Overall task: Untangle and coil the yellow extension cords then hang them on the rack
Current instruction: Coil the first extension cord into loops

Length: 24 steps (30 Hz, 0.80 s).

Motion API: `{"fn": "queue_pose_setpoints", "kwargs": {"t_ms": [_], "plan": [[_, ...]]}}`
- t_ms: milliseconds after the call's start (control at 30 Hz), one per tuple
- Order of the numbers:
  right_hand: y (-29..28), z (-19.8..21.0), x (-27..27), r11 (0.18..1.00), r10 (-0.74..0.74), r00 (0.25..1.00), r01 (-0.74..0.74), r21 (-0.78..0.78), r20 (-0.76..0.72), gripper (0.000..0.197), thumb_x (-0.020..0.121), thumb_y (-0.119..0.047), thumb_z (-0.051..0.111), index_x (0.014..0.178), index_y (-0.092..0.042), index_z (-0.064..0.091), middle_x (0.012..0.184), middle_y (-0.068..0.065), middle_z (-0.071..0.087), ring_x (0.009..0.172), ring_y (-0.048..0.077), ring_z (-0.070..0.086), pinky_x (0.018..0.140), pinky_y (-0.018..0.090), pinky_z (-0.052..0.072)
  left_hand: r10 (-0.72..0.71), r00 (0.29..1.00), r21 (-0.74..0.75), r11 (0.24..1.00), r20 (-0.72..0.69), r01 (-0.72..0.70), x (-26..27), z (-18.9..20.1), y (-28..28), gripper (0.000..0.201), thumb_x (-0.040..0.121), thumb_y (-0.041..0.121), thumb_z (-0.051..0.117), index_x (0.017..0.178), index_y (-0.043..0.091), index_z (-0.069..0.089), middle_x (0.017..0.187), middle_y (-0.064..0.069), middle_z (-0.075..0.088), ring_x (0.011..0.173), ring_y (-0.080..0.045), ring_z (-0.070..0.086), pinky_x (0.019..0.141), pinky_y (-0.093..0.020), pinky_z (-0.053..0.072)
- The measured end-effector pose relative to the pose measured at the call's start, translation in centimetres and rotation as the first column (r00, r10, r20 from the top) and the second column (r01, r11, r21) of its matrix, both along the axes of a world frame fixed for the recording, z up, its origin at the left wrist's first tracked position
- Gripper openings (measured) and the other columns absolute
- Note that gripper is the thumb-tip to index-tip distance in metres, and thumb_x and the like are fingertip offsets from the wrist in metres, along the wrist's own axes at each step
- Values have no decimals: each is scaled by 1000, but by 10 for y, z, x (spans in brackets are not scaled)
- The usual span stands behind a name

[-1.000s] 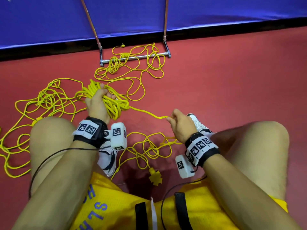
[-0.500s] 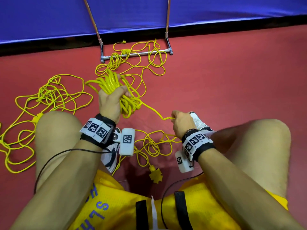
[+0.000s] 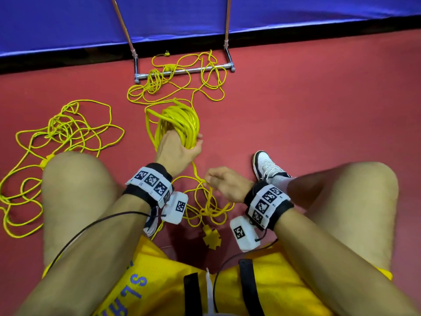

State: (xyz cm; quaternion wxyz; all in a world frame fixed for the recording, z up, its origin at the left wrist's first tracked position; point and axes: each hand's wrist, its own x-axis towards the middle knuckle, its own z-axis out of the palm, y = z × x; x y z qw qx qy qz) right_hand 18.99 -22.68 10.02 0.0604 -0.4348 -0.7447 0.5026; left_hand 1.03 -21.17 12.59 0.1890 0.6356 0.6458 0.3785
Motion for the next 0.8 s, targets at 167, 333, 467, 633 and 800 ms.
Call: {"fn": "queue_pose_setpoints", "kwargs": {"t_ms": [167, 333, 467, 633, 800], "plan": [[-10, 2, -11, 978, -102, 973, 60, 200, 207, 56, 90, -63, 49, 67, -13, 46, 61, 3, 51, 68, 33, 48, 66, 42, 42, 43, 991, 40, 998, 128, -49, 3, 2, 0, 22, 80, 35, 66, 92, 19, 75, 84, 9, 73, 74, -15, 68, 78, -40, 57], [-8, -3, -9, 900, -299, 940, 220, 376, 164, 54, 99, -59, 36, 63, -19, 34, 75, 14, 59, 85, 44, 53, 63, 39, 33, 159, 955, 62, 982, 250, -180, 1, 4, 3, 14, 80, 40, 67, 88, 29, 73, 71, 13, 67, 68, -25, 68, 71, -49, 58], [-9, -1, -12, 868, -374, 926, 328, 372, 57, 30, 103, -49, 35, 107, -23, 51, 90, 20, 65, 90, 45, 57, 69, 43, 41, 198, 942, 108, 966, 270, -234, 2, 9, 5, 14, 81, 35, 68, 87, 25, 74, 68, 13, 65, 62, -21, 63, 71, -49, 57], [-5, -12, -16, 833, -452, 888, 455, 315, -87, 16, 104, -32, 41, 103, -16, 42, 76, 14, 58, 75, 41, 52, 64, 42, 37, 207, 948, 116, 964, 240, -240, 2, 9, 6, 15, 80, 36, 66, 83, 24, 74, 63, 8, 64, 62, -26, 66, 69, -47, 57], [7, -22, -14, 841, -495, 866, 499, 209, -77, 20, 101, -19, 50, 89, -8, 60, 75, 6, 54, 79, 31, 51, 67, 31, 26, 243, 947, 130, 953, 212, -273, -2, 6, 11, 22, 81, 37, 67, 77, 17, 72, 59, 1, 64, 58, -28, 64, 68, -46, 55]]}}
